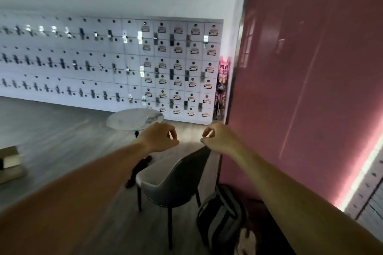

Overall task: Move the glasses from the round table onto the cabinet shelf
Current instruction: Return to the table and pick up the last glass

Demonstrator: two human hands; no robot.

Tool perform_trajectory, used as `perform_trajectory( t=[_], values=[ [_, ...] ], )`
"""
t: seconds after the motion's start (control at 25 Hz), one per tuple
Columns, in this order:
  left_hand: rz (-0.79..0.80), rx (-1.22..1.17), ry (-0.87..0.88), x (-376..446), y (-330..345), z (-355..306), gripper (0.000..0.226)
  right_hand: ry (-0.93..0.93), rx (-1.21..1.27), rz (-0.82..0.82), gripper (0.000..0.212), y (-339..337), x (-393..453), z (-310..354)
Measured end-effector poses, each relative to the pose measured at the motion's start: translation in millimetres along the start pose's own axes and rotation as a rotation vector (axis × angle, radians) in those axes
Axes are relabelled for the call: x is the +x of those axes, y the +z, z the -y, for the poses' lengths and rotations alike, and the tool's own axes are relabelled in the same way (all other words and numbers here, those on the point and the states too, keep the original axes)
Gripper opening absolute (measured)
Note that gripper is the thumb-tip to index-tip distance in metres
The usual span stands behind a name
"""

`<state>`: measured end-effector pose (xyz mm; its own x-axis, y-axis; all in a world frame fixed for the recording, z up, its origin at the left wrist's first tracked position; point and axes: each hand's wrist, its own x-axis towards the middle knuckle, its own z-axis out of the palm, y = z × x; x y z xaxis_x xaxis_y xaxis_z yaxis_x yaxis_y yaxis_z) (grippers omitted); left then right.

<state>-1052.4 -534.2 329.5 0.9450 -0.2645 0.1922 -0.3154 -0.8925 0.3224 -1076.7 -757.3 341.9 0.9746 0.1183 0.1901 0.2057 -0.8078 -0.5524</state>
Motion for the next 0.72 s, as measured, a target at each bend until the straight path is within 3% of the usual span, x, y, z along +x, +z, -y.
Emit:
perform_trajectory(
  t=[0.28,0.72],
  values=[
    [-0.064,0.054,-0.209,56,-18,121,0.014,-0.155,0.003,0.123,0.018,80,138,42],
    [-0.117,0.056,-0.319,201,-25,236,0.017,-0.275,0.000,0.217,0.018,159,356,65]
  ],
)
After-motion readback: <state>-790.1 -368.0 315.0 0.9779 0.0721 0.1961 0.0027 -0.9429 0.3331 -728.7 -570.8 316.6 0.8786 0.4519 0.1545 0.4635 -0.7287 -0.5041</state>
